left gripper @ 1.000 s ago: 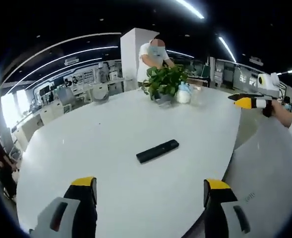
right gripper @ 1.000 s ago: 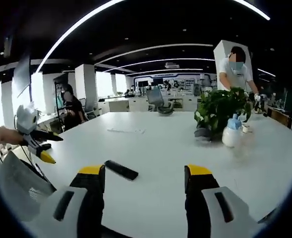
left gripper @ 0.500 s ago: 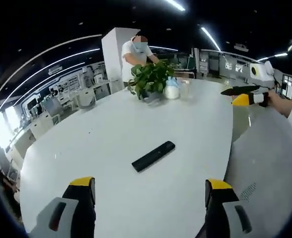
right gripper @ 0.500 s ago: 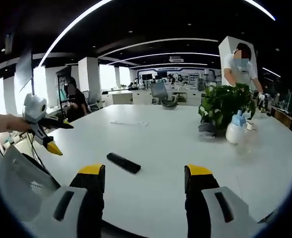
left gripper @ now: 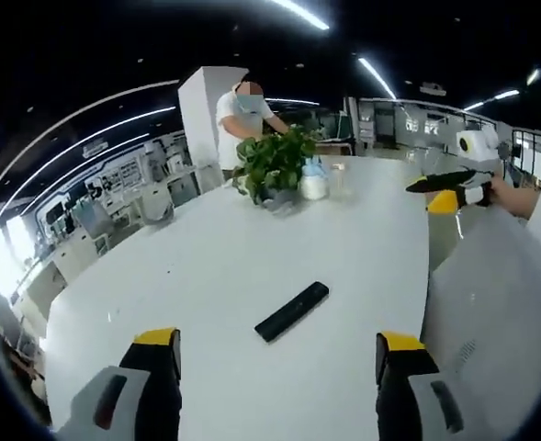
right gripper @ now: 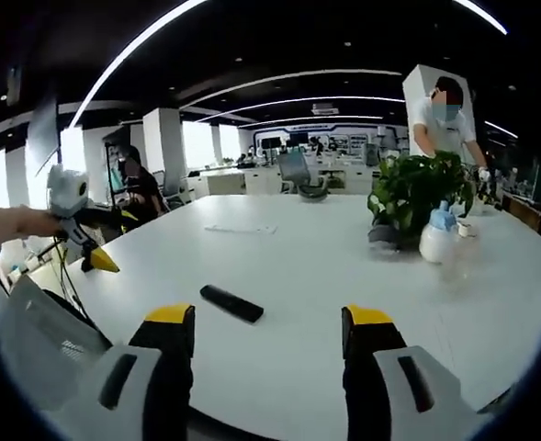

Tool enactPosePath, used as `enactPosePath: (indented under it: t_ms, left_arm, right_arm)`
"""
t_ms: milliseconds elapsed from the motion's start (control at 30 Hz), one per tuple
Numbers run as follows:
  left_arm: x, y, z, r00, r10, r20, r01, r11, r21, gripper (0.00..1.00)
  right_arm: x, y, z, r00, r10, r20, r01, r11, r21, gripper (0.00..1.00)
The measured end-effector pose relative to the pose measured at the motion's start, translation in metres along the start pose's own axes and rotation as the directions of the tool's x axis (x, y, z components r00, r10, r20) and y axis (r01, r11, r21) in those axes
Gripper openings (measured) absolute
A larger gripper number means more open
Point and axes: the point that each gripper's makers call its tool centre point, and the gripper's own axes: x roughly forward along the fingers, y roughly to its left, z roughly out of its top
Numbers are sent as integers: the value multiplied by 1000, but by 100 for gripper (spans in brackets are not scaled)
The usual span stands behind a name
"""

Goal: Press the specified remote control buttons in sequence, fully releasing each button before pressing the next.

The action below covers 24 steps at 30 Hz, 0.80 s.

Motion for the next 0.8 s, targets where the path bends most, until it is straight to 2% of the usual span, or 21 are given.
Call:
enactPosePath:
  t_ms: [200,367,467,600,667,733,767,800]
  left_arm:
    - [-25,2,20,1000,-10,13,9,1000,20,90]
    - [-35,1,27,999,-36,-20,38,995,90,90]
    - [-42,0,38,998,-61,-32,65,988,139,89]
    - [-46,5,53,997,-72,-19,74,985,155,89]
    - [-47,6,56,998,-69,-10,70,985,161,89]
    - [-47,7,57,998,-61,-6,61,985,159,89]
    - [-47,7,55,998,-56,-11,57,984,167,89]
    - [-47,7,53,998,-53,-17,55,982,178,89]
  right_arm:
    - [3,9,-4,999,39,-25,-39,999,-4,69]
    - [4,14,-8,997,54,-51,-56,998,-35,70]
    - [4,14,-9,997,53,-58,-55,998,-41,70]
    - [7,19,-17,992,84,-93,-81,996,28,77]
    - [9,27,-23,985,116,-128,-106,991,83,77]
    - [8,17,-26,985,19,-172,-17,1000,14,76]
    - [9,3,-14,991,-94,-100,84,991,-107,80]
    - [10,10,-13,994,-69,-79,59,990,-124,86]
